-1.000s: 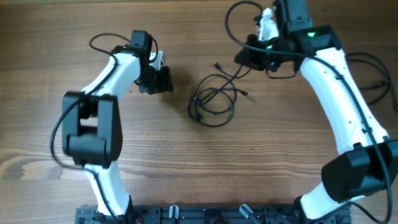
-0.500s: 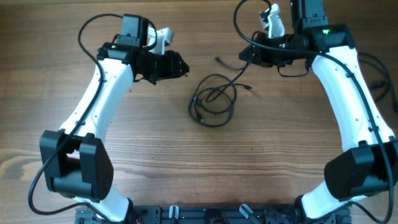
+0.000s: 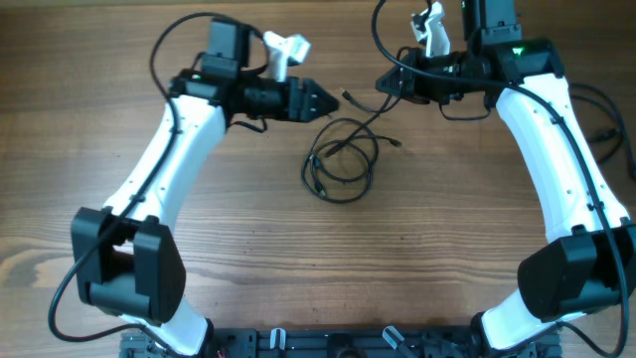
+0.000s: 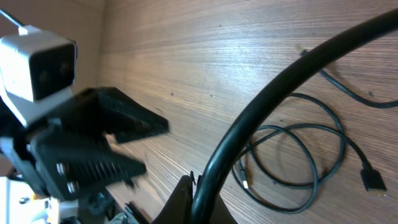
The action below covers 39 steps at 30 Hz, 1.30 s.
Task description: Untangle cables
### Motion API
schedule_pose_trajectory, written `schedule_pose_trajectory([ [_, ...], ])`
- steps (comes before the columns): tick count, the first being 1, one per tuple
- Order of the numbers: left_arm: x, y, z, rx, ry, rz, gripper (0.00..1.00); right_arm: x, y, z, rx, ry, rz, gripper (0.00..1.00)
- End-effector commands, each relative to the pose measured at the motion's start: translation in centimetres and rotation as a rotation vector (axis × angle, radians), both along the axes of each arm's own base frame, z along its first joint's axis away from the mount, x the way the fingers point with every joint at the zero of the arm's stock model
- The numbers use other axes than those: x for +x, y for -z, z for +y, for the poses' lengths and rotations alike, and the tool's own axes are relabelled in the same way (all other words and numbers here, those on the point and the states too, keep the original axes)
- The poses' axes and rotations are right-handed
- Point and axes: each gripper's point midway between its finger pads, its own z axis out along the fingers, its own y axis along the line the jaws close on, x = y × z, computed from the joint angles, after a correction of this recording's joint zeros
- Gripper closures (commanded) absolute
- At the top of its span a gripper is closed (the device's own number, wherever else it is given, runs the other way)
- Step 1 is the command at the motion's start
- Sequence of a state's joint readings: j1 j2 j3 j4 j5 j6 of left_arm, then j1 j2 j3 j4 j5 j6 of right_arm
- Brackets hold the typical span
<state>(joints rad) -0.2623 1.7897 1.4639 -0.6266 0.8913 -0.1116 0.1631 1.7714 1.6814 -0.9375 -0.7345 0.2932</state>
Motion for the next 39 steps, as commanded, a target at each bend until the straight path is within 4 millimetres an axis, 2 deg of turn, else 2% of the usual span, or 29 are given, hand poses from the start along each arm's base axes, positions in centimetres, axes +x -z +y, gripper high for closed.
schedule_pose_trajectory([
  [1, -1.1, -0.7, -3.6, 0.005, 0.085, -0.1, 0.39, 0.0, -1.4, 1.2, 0.092, -0.015, 0.012, 0.96],
  [6, -1.4, -1.0, -6.2, 0.03, 0.112, -0.194, 0.4, 0.2, -2.4, 1.9, 0.15, -0.029, 0.003, 0.96],
  [10, -1.4, -1.6, -7.1, 0.011, 0.126, -0.235, 0.44, 0.0, -2.7, 2.0, 0.175, -0.036, 0.011, 0.96],
  [11, -1.3, -1.7, -7.2, 0.009, 0.126, -0.241, 0.47, -0.1, -2.9, 2.2, 0.185, -0.044, 0.013, 0.96],
  [12, -1.2, -1.8, -7.2, 0.007, 0.126, -0.247, 0.54, -0.2, -3.0, 2.2, 0.192, -0.047, 0.016, 0.96],
  [15, -1.0, -1.7, -7.0, 0.013, 0.116, -0.248, 0.9, -0.1, -2.9, 2.2, 0.189, -0.039, 0.021, 0.96],
  [16, -0.9, -1.7, -6.9, 0.017, 0.112, -0.249, 0.96, 0.0, -2.8, 2.1, 0.187, -0.031, 0.026, 0.96],
  [19, -0.7, -1.7, -6.7, 0.019, 0.105, -0.248, 0.96, 0.6, -2.3, 1.5, 0.149, 0.015, 0.027, 0.94],
  [22, -0.6, -1.8, -6.6, 0.018, 0.091, -0.241, 0.96, 1.4, -1.5, 0.5, 0.093, 0.077, 0.027, 0.82],
  [24, -0.1, -2.2, -5.9, 0.019, 0.047, -0.222, 0.96, 1.8, -1.0, -0.1, 0.052, 0.108, 0.019, 0.8],
  [27, 1.0, -3.7, -3.8, 0.02, -0.046, -0.215, 0.96, 2.0, -0.5, -0.6, 0.018, 0.13, 0.019, 0.69],
  [31, 1.8, -7.2, -0.6, -0.009, -0.15, -0.245, 0.96, 2.1, 0.3, -1.4, -0.03, 0.162, 0.029, 0.44],
  [32, 1.9, -8.2, 0.3, -0.019, -0.178, -0.254, 0.96, 2.1, 0.4, -1.6, -0.046, 0.161, 0.024, 0.41],
  [35, 1.8, -11.0, 3.3, -0.031, -0.248, -0.293, 0.96, 1.8, 0.6, -1.4, -0.069, 0.111, -0.01, 0.4],
  [39, 1.0, -11.8, 6.6, -0.017, -0.327, -0.25, 0.96, 1.0, 0.8, -0.4, -0.119, -0.024, -0.099, 0.47],
])
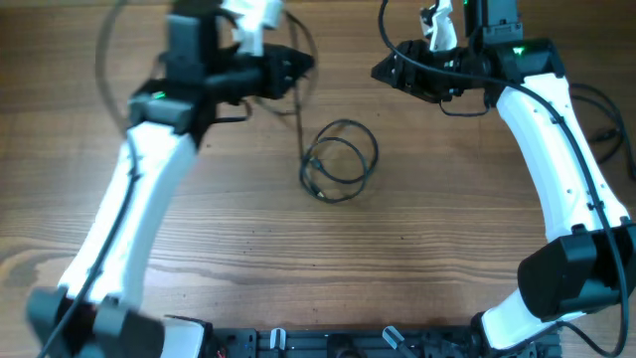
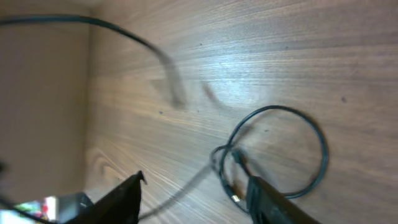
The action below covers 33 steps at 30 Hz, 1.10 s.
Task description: Untangle cables
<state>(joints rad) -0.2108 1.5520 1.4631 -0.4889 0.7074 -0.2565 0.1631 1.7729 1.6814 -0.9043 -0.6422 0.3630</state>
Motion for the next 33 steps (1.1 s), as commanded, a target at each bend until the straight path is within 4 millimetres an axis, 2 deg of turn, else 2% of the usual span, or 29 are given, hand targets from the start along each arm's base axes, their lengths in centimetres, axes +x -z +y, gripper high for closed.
schedule_pose_trajectory([
  [1, -0.9, -1.4, 3.0, -0.023, -0.087, 0.045, 0.96, -0.7, 0.4, 1.1, -0.087, -0.162, -0.119, 0.48],
  [6, -1.2, -0.2, 5.3, -0.03, -0.149, 0.145, 0.96, -2.1, 1.3, 3.1, -0.145, -0.287, -0.169, 0.48],
  [11, -0.3, -0.7, 7.4, -0.073, -0.23, 0.17, 0.96, -3.6, 3.3, 4.3, -0.186, -0.386, -0.178, 0.47],
  [14, 0.1, -1.1, 8.5, -0.108, -0.256, 0.179, 0.96, -4.5, 5.1, 4.5, -0.205, -0.447, -0.182, 0.29],
  [17, 0.0, -1.3, 8.5, -0.121, -0.244, 0.178, 0.96, -4.7, 6.6, 4.6, -0.214, -0.474, -0.199, 0.26],
  [24, -0.3, -1.8, 8.1, -0.149, -0.22, 0.184, 0.96, -3.9, 10.8, 5.0, -0.217, -0.485, -0.211, 0.27],
  [29, -0.4, -3.2, 7.3, -0.21, -0.168, 0.164, 0.96, -5.2, 13.9, 6.6, -0.229, -0.605, -0.186, 0.29],
  [33, -0.4, -4.4, 6.8, -0.259, -0.141, 0.158, 0.96, -5.9, 15.5, 7.6, -0.236, -0.66, -0.172, 0.34],
])
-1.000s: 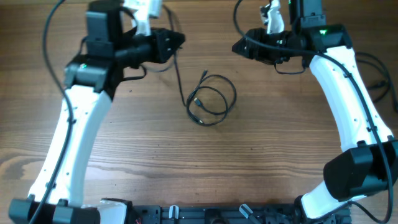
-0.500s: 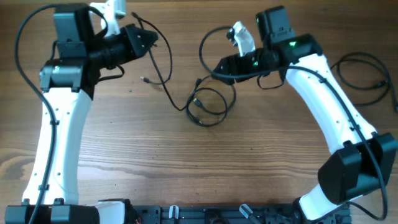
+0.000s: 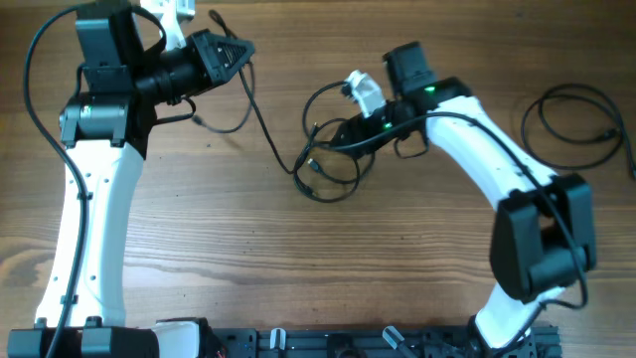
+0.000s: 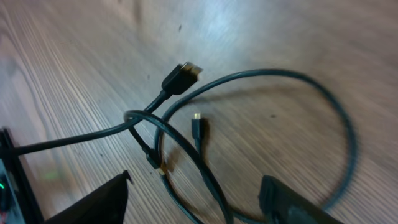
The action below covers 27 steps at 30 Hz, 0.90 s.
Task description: Untangle cables
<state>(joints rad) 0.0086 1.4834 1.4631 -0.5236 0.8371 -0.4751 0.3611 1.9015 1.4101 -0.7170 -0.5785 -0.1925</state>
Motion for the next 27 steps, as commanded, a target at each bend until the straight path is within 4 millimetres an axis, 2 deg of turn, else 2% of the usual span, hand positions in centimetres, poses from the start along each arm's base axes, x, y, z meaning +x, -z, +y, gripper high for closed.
schedule_pose_trajectory([
  [1, -0.8, -1.7, -1.0, -0.086, 0.057, 0.001, 0.96, -1.0, 2.2, 0.9, -0.024, -0.083, 0.009, 0.35],
  [6, -1.0, -3.6, -1.7, -0.167, 0.098, -0.016, 0.96, -0.5, 3.3, 0.5, -0.061, -0.072, 0.0, 0.4],
  [9, -1.2, -5.9, -2.2, -0.254, 0.14, -0.03, 0.96, -0.5, 4.1, 0.5, -0.069, -0.079, 0.011, 0.51],
  [17, -1.4, -9.9, -2.4, -0.354, 0.174, -0.099, 0.96, 0.2, 4.7, -0.6, -0.129, -0.009, 0.017, 0.96],
  [20, -1.1, -11.0, -1.4, -0.367, 0.153, -0.138, 0.96, 0.9, 4.9, -1.4, -0.147, 0.066, 0.036, 0.96],
  [21, -0.7, -11.7, 0.0, -0.385, 0.118, -0.148, 0.96, 1.3, 4.9, -1.9, -0.143, 0.109, 0.048, 0.96],
  [27, 0.2, -12.2, 3.8, -0.382, 0.028, -0.185, 0.96, 2.6, 4.8, -3.6, -0.127, 0.222, 0.083, 0.96],
])
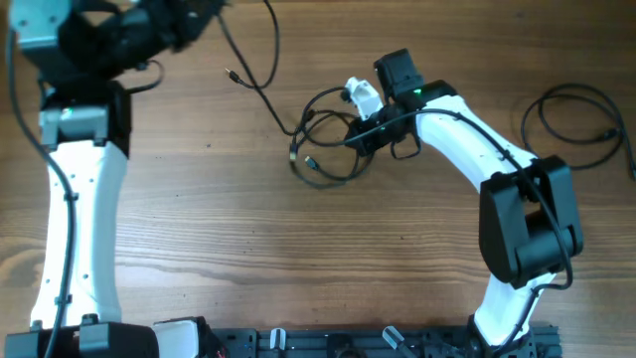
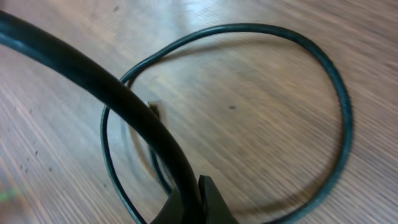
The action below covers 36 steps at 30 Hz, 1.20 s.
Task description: Untangle cables
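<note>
A tangle of thin black cable coils [image 1: 328,149] lies on the wooden table [image 1: 298,259] at the middle. One black strand [image 1: 260,94] runs from the coils up and to the left, to my left gripper [image 1: 199,15] at the top edge, blurred and shut on it. A free plug end [image 1: 231,73] hangs off that strand. My right gripper [image 1: 360,137] sits on the right side of the coils. In the right wrist view its jaws [image 2: 196,202] are shut on a thick-looking black cable [image 2: 93,74], with a loop [image 2: 336,106] flat on the wood behind.
A separate black cable [image 1: 574,89] lies looped at the far right edge of the table. The left arm's white links stand along the left side, and the right arm reaches in from the lower right.
My left gripper has gone further up and left, to the frame's top edge, and its strand has come further out. My right gripper, open over the coils before, is now shut on a coil strand.
First both grippers were behind the coils, the right one shut on a cable. Then the left held a strand up at the back left. Then a cable lay at the far right and the right gripper was open over the coils. Now it grips them while the left holds its strand away.
</note>
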### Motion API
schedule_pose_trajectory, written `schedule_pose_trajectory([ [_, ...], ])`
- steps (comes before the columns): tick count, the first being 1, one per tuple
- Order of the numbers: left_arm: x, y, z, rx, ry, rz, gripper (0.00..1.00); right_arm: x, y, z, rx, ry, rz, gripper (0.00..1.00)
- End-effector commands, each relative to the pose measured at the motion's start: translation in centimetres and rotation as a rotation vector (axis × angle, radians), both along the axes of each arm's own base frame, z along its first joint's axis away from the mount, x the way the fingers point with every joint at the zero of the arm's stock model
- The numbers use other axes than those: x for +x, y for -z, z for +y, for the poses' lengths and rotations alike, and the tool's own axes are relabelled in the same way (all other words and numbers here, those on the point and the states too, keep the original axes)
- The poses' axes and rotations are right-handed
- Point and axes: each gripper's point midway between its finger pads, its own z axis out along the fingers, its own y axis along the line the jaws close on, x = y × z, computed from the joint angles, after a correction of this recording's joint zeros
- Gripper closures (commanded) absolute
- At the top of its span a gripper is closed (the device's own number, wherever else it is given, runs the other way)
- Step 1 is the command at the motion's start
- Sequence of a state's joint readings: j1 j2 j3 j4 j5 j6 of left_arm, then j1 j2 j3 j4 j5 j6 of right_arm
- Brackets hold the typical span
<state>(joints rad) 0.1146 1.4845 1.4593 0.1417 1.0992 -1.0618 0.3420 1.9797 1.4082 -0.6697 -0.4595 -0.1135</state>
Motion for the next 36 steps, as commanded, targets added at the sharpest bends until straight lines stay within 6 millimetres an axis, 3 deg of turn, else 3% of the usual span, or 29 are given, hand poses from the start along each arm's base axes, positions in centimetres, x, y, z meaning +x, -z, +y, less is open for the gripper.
schedule_pose_trajectory([
  [1, 0.0, -0.8, 2.8, -0.021, -0.058, 0.012, 0.96, 0.7, 0.9, -1.7, -0.017, 0.111, 0.046, 0.96],
  [8, 1.1, -0.8, 7.9, -0.025, -0.209, 0.009, 0.96, 0.5, 1.1, -2.1, -0.038, 0.126, 0.057, 0.96],
  [12, 1.4, 0.2, 8.8, -0.003, -0.238, 0.03, 0.96, 0.3, 1.1, -2.0, -0.034, 0.127, 0.071, 0.96],
  [13, 1.4, 0.6, 8.7, 0.005, -0.237, 0.042, 0.96, 0.1, 1.1, -1.8, -0.026, 0.121, 0.077, 0.91],
  [14, 1.4, 1.2, 8.5, 0.015, -0.233, 0.057, 0.96, -0.1, 1.0, -1.6, -0.014, 0.114, 0.084, 0.76],
  [15, 1.4, 2.1, 8.1, 0.033, -0.227, 0.078, 0.96, -0.2, 0.9, -1.5, -0.002, 0.109, 0.092, 0.55],
  [17, 1.4, 3.4, 7.1, 0.062, -0.211, 0.108, 0.96, -0.4, 0.4, -1.0, 0.024, 0.099, 0.103, 0.38],
  [19, 1.4, 5.1, 5.8, 0.1, -0.2, 0.15, 0.96, -0.3, -0.5, -0.9, 0.033, 0.104, 0.101, 0.32],
  [22, 1.4, 7.4, 4.1, 0.168, -0.207, 0.204, 0.96, 0.3, -3.0, -0.6, 0.054, 0.116, 0.073, 0.3],
  [26, 1.1, 9.8, 1.6, 0.242, -0.206, 0.273, 0.96, 0.6, -8.5, 0.3, 0.137, 0.09, -0.005, 0.3],
  [33, 0.6, 10.5, -2.3, 0.289, -0.172, 0.278, 0.96, -1.3, -17.9, 1.6, 0.32, 0.008, -0.169, 0.31],
  [36, 0.5, 10.7, -3.3, 0.234, -0.188, 0.363, 0.96, -2.4, -22.3, 2.2, 0.412, -0.046, -0.263, 0.31],
])
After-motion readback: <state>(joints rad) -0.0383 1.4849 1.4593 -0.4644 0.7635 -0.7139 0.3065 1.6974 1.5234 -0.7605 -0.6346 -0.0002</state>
